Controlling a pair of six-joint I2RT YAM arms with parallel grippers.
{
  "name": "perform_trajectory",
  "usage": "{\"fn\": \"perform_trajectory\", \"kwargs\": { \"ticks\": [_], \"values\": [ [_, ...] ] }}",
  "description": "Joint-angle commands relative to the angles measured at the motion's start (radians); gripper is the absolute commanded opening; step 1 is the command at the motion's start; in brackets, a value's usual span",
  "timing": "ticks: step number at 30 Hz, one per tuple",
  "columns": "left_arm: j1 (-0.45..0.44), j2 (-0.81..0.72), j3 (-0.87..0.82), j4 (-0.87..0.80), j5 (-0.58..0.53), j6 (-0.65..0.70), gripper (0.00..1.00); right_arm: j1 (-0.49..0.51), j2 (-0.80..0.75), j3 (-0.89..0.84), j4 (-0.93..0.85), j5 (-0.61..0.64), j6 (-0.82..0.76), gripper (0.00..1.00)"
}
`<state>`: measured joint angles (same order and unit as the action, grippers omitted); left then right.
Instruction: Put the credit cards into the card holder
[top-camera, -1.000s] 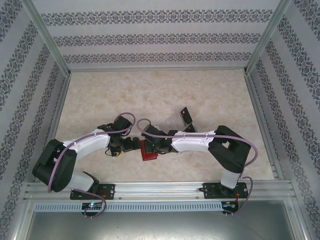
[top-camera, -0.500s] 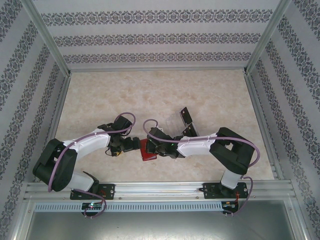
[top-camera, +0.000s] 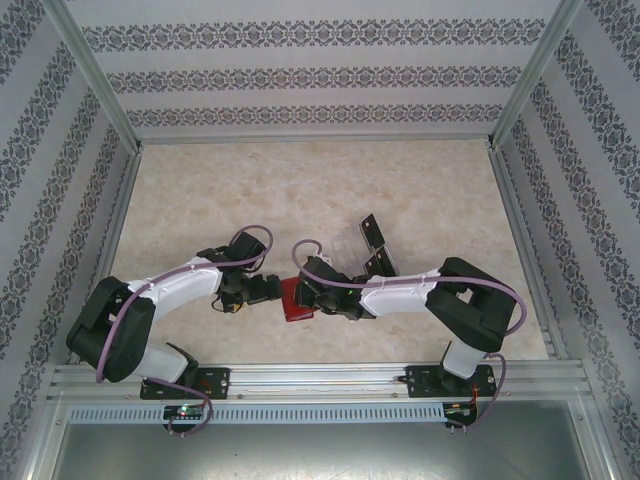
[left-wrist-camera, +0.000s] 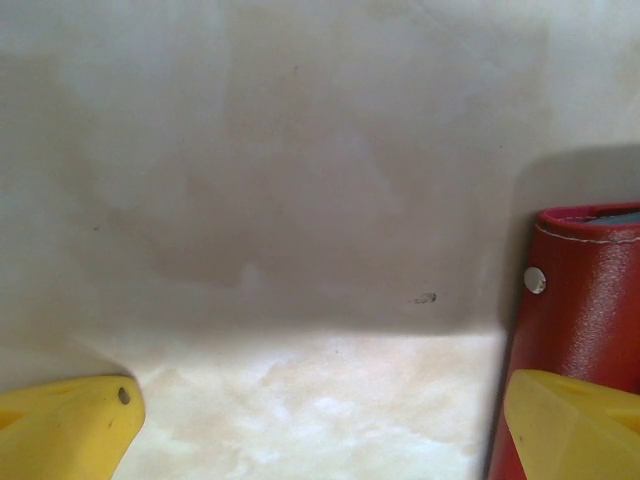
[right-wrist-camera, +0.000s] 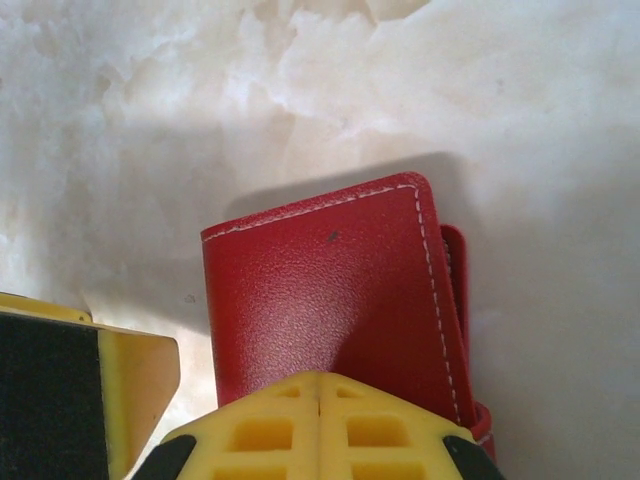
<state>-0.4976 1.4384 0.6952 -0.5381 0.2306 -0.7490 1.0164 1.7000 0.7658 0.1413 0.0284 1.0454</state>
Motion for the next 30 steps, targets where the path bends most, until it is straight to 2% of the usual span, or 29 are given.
{"fn": "perform_trajectory", "kwargs": {
  "ticks": [1, 5, 16, 24, 30],
  "values": [
    [-0.009, 0.073, -0.054, -0.037, -0.041, -0.003, 0.97, -0.012, 0.040, -0.085, -0.354, 0.078, -0.006, 0.00],
    [-0.010, 0.077, -0.054, -0.031, -0.040, -0.004, 0.97, -0.010, 0.038, -0.069, -0.363, 0.079, -0.019, 0.00],
    [-0.015, 0.077, -0.048, -0.036, -0.042, -0.004, 0.97, 0.020, 0.207, -0.020, -0.324, 0.042, -0.008, 0.00],
    [-0.016, 0.083, -0.040, -0.037, -0.039, 0.002, 0.97, 0.030, 0.105, -0.094, -0.358, 0.070, 0.035, 0.00],
    [-0.016, 0.085, -0.044, -0.034, -0.038, 0.001, 0.98, 0.034, 0.085, -0.082, -0.396, 0.079, 0.024, 0.00]
  ]
}}
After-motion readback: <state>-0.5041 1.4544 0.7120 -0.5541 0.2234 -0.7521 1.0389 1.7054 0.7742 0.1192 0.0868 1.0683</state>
